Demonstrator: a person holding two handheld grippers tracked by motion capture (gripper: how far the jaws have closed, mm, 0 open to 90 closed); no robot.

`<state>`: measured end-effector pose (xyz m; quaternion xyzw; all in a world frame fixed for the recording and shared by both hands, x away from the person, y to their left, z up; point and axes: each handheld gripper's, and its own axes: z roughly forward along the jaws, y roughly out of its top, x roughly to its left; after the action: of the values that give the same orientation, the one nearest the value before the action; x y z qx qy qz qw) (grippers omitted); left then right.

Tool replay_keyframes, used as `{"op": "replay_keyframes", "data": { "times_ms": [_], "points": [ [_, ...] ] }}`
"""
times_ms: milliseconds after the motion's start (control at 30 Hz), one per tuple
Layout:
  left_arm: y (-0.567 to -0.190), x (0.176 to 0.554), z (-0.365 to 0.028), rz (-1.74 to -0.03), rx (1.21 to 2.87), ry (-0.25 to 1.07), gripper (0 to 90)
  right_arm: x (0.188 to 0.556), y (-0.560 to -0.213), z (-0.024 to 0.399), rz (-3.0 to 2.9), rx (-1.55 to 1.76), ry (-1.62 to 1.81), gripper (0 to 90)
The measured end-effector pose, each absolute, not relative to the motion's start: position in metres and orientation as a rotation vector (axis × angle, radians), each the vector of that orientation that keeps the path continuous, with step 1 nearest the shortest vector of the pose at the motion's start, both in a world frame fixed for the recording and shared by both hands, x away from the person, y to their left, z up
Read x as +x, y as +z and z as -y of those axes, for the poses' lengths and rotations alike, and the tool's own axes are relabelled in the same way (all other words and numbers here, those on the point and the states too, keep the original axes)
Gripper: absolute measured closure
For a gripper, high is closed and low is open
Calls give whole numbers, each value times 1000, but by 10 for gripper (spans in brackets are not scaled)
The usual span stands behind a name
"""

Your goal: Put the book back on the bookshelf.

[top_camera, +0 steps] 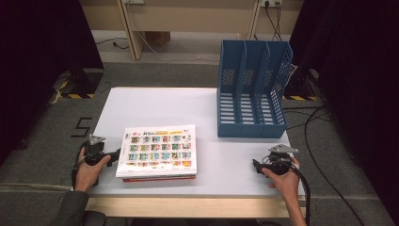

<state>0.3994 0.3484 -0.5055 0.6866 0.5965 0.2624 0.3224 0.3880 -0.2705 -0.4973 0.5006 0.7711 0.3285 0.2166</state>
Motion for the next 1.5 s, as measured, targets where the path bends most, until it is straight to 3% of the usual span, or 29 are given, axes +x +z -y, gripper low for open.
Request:
{"op": "replay_keyframes", "data": {
  "times_ms": [800, 1500],
  "points": [
    [-505, 399, -349, -1564, 1800, 688, 156, 378, -479, 262, -2097, 1369, 1030, 181],
    [-485, 390, -357, -1481, 1836, 577, 151, 369, -469, 232, -2169, 1302, 1189, 216]
  ]
}}
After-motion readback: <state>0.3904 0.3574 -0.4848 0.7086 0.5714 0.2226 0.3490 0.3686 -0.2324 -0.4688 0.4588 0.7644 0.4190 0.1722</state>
